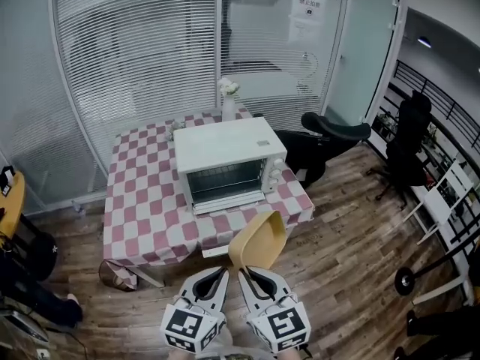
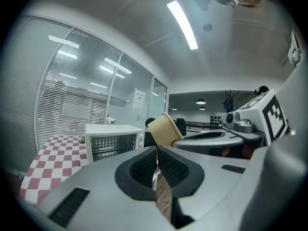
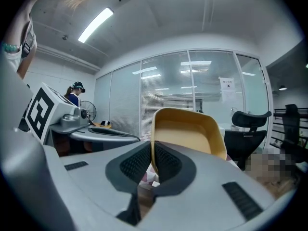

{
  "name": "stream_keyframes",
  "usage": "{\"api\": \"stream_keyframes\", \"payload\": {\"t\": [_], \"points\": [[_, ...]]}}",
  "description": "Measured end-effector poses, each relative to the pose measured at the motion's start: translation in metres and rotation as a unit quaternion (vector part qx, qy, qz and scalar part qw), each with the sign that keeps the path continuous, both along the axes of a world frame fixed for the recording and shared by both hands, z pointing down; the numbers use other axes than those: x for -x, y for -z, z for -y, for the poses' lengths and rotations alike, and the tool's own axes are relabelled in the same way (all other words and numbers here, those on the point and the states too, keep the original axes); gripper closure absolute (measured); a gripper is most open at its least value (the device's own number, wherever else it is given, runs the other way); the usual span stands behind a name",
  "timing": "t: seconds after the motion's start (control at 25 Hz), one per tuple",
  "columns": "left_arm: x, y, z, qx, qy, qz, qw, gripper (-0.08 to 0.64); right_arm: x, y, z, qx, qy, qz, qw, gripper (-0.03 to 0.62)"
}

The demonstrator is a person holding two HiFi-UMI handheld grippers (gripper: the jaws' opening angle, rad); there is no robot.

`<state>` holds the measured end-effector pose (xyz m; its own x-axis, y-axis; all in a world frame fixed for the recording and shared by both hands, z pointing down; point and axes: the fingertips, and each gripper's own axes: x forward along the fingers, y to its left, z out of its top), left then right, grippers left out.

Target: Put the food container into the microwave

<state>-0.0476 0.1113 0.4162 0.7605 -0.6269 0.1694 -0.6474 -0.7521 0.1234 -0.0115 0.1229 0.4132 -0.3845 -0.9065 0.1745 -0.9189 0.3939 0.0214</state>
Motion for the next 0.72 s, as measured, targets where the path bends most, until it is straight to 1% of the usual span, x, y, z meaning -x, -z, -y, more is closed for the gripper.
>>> {"api": "stream_keyframes", "payload": {"t": [0.4,0.72], "points": [[0.014,0.000,0.058,0.003,-0.004,-0.003,1.0000,0.546,0.011,-0.002,0.060,0.010,-0.005,-0.007,1.000,0.581],[0.037,-0.002,0.091,-0.001,0.003,0.005,1.0000,0.546,0.030,-0.007,0.093,0.012,0.000,0.000,1.000,0.581]]}}
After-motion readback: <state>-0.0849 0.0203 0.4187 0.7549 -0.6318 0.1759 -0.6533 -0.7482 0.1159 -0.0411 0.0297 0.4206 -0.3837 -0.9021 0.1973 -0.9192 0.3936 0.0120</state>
